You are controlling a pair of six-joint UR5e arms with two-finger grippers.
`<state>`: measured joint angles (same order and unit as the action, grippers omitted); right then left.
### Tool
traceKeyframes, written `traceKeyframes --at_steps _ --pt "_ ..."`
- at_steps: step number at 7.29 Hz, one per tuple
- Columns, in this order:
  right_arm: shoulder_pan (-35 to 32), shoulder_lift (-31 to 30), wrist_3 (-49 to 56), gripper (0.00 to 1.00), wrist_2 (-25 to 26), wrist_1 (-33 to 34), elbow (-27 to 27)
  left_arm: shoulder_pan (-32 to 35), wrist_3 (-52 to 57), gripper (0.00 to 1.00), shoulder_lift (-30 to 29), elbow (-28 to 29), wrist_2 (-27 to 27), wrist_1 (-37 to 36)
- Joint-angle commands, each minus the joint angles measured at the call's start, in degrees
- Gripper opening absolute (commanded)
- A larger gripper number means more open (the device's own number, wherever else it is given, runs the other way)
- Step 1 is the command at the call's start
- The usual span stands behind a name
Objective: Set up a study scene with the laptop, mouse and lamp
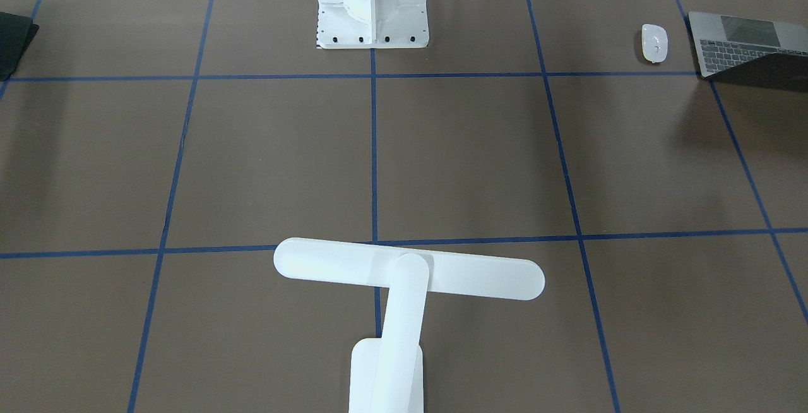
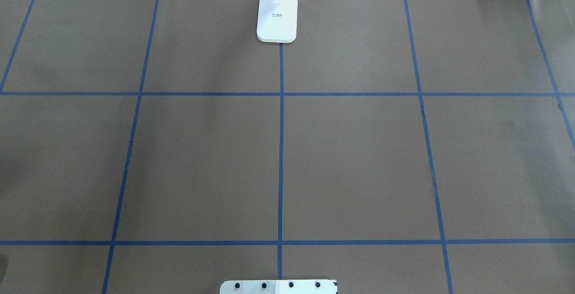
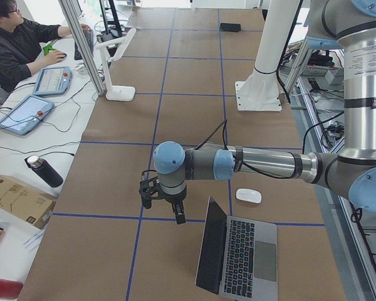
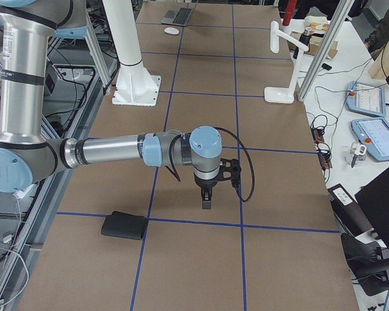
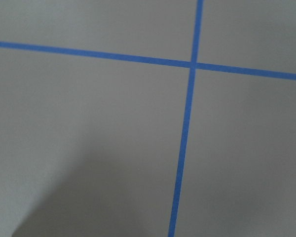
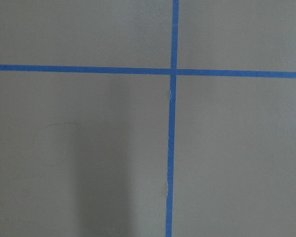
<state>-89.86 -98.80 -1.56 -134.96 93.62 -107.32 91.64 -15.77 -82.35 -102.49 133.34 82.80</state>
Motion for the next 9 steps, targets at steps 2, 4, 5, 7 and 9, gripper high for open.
traceKeyframes --at_steps 2,4,5,7,9 --pt "-0.1 0.1 0.0 0.99 -0.5 0.0 0.2 4.7 -5.2 1.0 0.7 -0.3 -0.1 -4.5" --pt "-0.1 -0.4 0.0 0.99 -3.1 -0.3 -0.1 5.7 -15.5 1.0 3.2 -2.2 0.1 -6.0" --pt "-0.1 -0.3 -0.1 0.99 -4.2 -0.3 -0.2 5.7 -22.8 1.0 4.8 -2.7 0.3 -5.3" --pt "-0.1 -0.3 -0.1 0.99 -4.3 -0.3 -0.6 5.7 -27.3 1.0 5.4 -0.5 0.3 -5.1" --pt "-0.1 -0.2 -0.1 0.99 -4.7 -0.2 -0.4 5.6 -30.8 1.0 5.5 1.3 0.3 -5.0"
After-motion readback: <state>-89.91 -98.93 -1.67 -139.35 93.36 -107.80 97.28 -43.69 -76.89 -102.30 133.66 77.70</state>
